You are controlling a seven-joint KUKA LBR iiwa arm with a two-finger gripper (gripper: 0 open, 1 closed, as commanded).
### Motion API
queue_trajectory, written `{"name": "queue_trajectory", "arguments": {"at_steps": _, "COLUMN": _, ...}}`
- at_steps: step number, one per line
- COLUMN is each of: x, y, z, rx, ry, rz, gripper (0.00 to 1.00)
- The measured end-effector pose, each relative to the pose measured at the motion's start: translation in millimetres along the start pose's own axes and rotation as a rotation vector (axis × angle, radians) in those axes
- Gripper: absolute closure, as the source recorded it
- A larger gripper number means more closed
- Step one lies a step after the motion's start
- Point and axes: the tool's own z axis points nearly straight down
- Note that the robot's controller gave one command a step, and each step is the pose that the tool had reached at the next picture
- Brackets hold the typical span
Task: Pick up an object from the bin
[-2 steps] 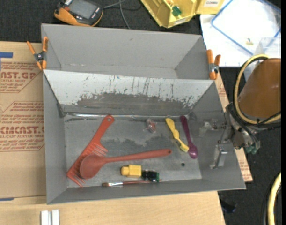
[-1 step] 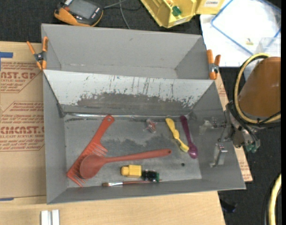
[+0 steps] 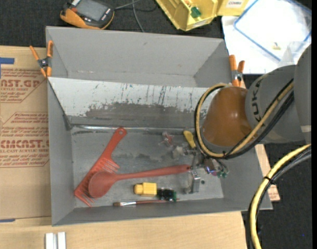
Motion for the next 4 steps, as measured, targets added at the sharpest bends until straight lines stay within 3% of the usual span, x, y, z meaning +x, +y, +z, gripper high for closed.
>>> {"name": "queue_trajectory", "arguments": {"at_steps": 1, "x": 8.0, "y": 20, "z": -37, "rx": 0.009, "ry": -0.015, "rz": 0.102, "gripper": 0.0}}
{"name": "queue_trajectory", "arguments": {"at_steps": 2, "x": 11.0, "y": 33, "z": -34, "rx": 0.004, "ry": -0.002, "rz": 0.017, "gripper": 0.0}}
{"name": "queue_trajectory", "arguments": {"at_steps": 3, "x": 14.2, "y": 59, "z": -5, "rx": 0.009, "ry": -0.013, "rz": 0.042, "gripper": 0.0}}
{"name": "queue_trajectory", "arguments": {"at_steps": 4, "x": 23.5, "y": 70, "z": -5, "rx": 0.009, "ry": -0.014, "rz": -0.059, "gripper": 1.0}}
